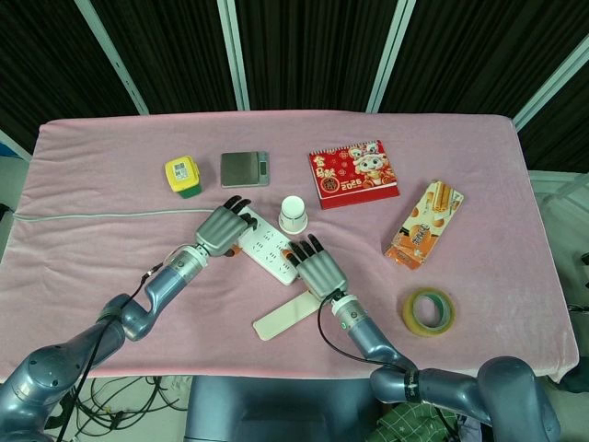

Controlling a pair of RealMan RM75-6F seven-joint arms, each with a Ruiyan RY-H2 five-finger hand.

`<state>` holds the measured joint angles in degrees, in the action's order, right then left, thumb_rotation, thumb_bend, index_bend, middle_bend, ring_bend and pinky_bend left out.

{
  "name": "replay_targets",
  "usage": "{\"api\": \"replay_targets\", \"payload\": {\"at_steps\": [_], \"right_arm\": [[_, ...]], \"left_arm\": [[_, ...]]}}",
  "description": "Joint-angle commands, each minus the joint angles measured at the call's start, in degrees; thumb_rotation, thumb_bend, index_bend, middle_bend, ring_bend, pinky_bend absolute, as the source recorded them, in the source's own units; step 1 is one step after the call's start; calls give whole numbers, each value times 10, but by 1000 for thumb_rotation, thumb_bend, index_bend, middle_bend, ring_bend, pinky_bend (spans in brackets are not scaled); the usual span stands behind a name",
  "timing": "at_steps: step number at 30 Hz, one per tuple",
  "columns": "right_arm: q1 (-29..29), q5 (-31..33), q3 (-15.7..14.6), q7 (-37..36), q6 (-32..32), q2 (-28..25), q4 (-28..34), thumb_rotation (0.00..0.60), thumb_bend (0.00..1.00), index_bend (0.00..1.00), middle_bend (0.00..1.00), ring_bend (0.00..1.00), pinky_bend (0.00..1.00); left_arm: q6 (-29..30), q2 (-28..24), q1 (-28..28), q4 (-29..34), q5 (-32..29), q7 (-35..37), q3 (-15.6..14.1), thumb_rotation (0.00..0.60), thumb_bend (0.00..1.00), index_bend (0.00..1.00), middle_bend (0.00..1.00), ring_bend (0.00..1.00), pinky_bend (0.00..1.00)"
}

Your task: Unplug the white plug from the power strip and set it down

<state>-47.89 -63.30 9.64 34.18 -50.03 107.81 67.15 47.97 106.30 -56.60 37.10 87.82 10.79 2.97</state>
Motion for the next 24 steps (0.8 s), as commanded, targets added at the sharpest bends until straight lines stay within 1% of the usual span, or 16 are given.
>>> {"api": "replay_targets", "payload": {"at_steps": [1,12,19,24], "right_arm": [[-1,2,0,2,1,-1,2,600,681,171,111,118,70],[-3,10,0,9,4,-3,4,600,681,171,111,118,70],[-5,13,0,9,7,-6,8,600,680,171,111,118,70],[-6,19,-2,14,11,-11,10,600,681,171,111,118,70]], "left_arm": [[-37,-24,-12,32,-16,-17,7,600,638,605,596,117,130],[-156,-72,-47,101,-86,-58,44,600,658,636,618,132,130],[-222,-87,-70,115,-138,-100,61,600,662,637,618,133,130],[-250,-88,-82,113,-174,-135,66,600,667,639,618,136,130]]}}
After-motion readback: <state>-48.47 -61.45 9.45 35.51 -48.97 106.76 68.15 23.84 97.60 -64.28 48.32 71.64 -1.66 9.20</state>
